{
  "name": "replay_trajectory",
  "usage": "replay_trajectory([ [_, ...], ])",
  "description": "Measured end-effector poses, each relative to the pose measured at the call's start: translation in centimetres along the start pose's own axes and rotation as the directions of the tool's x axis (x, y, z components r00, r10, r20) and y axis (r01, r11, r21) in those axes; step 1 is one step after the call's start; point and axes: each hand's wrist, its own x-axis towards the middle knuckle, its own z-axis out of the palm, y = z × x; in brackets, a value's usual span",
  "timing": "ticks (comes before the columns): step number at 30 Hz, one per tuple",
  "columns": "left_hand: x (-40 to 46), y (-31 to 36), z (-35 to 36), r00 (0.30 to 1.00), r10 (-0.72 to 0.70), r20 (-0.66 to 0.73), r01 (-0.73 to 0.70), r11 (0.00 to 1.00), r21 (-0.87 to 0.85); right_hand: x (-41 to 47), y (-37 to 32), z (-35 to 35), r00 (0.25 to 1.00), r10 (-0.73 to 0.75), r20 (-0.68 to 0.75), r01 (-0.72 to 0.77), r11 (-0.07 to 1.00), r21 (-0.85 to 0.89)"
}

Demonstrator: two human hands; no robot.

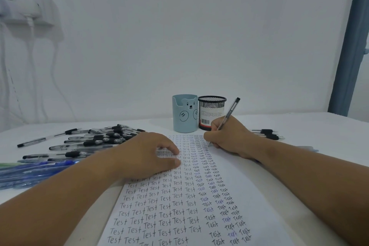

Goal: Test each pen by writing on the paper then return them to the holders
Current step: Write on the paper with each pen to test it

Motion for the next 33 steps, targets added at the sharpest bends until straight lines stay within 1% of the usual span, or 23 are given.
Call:
replay_trajectory([
  [5,-0.03,-0.02,0.01,1.0,-0.01,-0.011,0.01,1.0,-0.011,0.25,0.08,0.12,0.999,-0.039,-0.029,0.038,0.999,-0.031],
  [10,-0.03,-0.07,0.05,1.0,-0.009,-0.011,0.009,1.0,-0.015,0.39,0.47,0.12,0.999,-0.025,-0.04,0.026,0.999,0.03],
  [17,0.07,-0.28,-0.01,1.0,-0.004,0.001,0.004,1.0,-0.015,0.53,0.53,0.13,0.997,-0.065,-0.037,0.065,0.998,-0.018],
  [33,-0.11,-0.1,-0.12,1.0,0.0,0.011,0.0,1.0,-0.017,0.55,0.57,-0.1,0.996,-0.082,-0.019,0.081,0.995,-0.061],
])
